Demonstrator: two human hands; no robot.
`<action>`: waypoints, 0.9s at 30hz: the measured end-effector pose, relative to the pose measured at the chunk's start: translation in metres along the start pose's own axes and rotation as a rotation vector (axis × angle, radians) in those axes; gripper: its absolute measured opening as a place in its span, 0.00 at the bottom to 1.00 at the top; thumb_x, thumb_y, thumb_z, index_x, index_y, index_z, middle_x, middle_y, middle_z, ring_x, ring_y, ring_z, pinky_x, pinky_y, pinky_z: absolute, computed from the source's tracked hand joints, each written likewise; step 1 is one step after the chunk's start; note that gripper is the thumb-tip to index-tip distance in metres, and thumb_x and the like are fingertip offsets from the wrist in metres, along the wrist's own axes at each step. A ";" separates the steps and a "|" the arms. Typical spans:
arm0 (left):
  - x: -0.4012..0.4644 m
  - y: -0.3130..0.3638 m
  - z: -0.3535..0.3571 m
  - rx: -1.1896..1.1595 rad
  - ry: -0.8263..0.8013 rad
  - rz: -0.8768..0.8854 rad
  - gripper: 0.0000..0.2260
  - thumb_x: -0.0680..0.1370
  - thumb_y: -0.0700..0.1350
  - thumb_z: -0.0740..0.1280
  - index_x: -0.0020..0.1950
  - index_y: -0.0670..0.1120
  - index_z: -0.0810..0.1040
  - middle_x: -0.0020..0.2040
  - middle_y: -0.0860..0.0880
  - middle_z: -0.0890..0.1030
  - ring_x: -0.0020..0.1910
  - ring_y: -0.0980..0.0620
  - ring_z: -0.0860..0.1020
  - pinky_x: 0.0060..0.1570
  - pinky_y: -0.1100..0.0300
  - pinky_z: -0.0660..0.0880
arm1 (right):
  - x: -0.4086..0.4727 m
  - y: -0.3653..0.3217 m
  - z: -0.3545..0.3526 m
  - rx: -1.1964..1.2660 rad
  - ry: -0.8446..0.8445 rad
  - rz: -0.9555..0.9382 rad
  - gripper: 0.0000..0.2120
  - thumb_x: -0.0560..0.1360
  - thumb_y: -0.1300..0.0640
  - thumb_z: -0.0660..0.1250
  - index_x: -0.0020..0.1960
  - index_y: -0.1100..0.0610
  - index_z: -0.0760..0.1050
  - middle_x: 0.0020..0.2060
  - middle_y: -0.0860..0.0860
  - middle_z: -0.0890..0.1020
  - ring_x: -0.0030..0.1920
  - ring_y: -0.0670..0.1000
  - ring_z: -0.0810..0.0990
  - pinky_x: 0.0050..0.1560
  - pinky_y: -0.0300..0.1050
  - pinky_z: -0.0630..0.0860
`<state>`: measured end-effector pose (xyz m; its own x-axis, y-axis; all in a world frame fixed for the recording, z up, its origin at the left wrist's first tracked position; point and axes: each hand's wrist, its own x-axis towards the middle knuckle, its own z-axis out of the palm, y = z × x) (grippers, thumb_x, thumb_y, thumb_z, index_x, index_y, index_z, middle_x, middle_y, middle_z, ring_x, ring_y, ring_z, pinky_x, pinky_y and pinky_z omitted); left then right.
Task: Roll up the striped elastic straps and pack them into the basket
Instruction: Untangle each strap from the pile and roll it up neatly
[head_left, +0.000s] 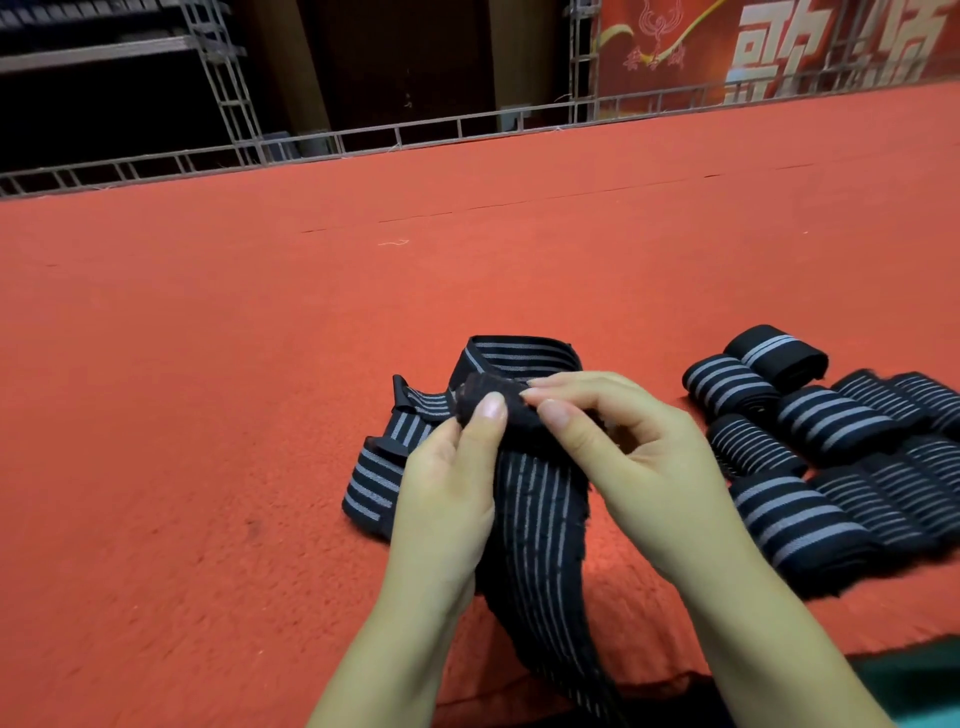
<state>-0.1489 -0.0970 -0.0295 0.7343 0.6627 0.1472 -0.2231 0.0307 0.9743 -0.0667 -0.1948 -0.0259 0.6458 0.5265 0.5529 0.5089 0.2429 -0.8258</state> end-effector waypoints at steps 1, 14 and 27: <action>0.000 0.000 0.000 0.006 -0.010 0.003 0.19 0.77 0.59 0.67 0.52 0.43 0.83 0.46 0.45 0.86 0.49 0.47 0.84 0.49 0.52 0.78 | -0.001 0.000 0.001 -0.019 0.011 -0.032 0.05 0.73 0.54 0.69 0.46 0.48 0.83 0.47 0.42 0.84 0.54 0.40 0.80 0.55 0.32 0.71; 0.001 0.003 -0.018 -0.070 -0.225 0.110 0.08 0.71 0.48 0.71 0.49 0.51 0.84 0.47 0.47 0.85 0.48 0.50 0.83 0.45 0.61 0.77 | 0.000 -0.005 -0.013 0.336 -0.158 0.415 0.14 0.70 0.52 0.74 0.54 0.55 0.79 0.44 0.51 0.83 0.42 0.48 0.81 0.37 0.41 0.78; 0.002 -0.002 -0.017 -0.044 -0.217 -0.050 0.09 0.73 0.47 0.69 0.49 0.44 0.83 0.47 0.41 0.85 0.45 0.47 0.83 0.43 0.58 0.80 | 0.006 -0.003 -0.020 0.483 0.074 0.321 0.15 0.66 0.57 0.68 0.52 0.60 0.77 0.41 0.51 0.84 0.41 0.48 0.82 0.35 0.39 0.79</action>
<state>-0.1585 -0.0830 -0.0340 0.8649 0.4829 0.1366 -0.2072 0.0956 0.9736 -0.0532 -0.2090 -0.0179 0.7720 0.5807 0.2584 -0.0246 0.4335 -0.9008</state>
